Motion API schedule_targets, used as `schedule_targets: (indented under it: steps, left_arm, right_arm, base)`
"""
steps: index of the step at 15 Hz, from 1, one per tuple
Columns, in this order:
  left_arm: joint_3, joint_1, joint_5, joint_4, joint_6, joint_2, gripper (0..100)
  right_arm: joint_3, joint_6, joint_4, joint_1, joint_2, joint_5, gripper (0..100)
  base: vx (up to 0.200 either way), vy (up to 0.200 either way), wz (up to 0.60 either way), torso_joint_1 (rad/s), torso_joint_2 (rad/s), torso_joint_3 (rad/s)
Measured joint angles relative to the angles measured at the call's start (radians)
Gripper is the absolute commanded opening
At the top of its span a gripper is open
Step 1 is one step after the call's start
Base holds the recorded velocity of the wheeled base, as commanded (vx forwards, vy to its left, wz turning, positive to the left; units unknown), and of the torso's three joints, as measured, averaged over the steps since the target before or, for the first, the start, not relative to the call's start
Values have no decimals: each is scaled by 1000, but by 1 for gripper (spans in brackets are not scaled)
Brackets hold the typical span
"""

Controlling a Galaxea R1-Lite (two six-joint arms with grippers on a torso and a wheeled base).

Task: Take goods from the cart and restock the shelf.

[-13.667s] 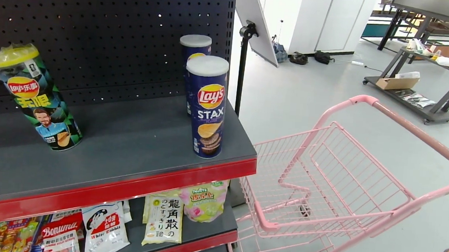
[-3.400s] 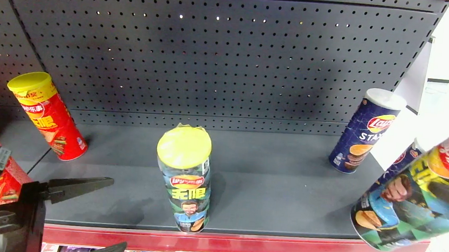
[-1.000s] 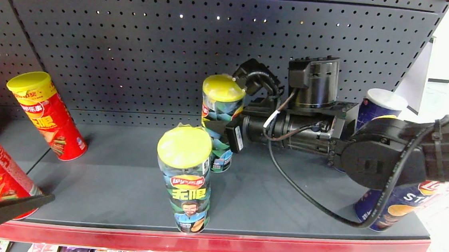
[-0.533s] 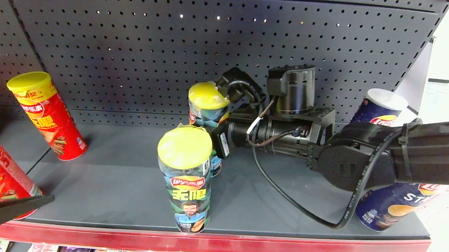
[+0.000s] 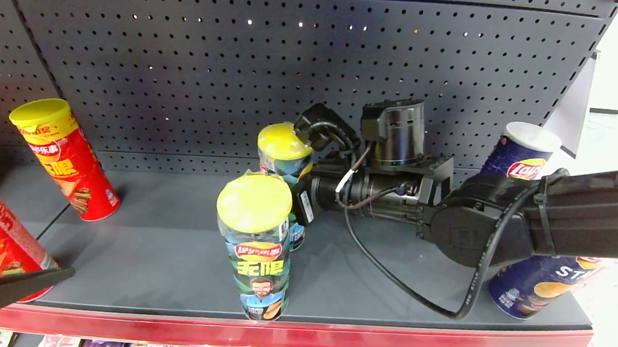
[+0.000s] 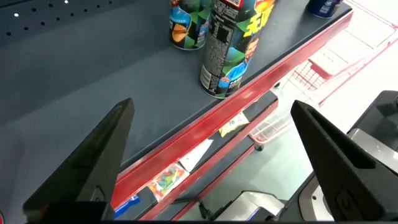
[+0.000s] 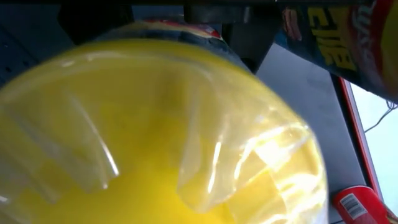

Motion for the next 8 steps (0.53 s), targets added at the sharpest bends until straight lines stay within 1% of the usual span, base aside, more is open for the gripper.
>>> schedule_targets:
  steps: [1,6,8]
  left_arm:
    - [0,0,0,1,0,0,100]
    - [0,0,0,0,0,4,100]
    - [-4,0,0,0,0,5,100]
  right_arm:
    - [5,0,0,0,0,0,100]
    - [17,5,1,1,-13,-5,100]
    - [47,12,7,2,-39,-8,100]
  base:
    - [0,0,0,0,0,0]
    - [0,0,0,0,0,0]
    - [0,0,0,0,0,0]
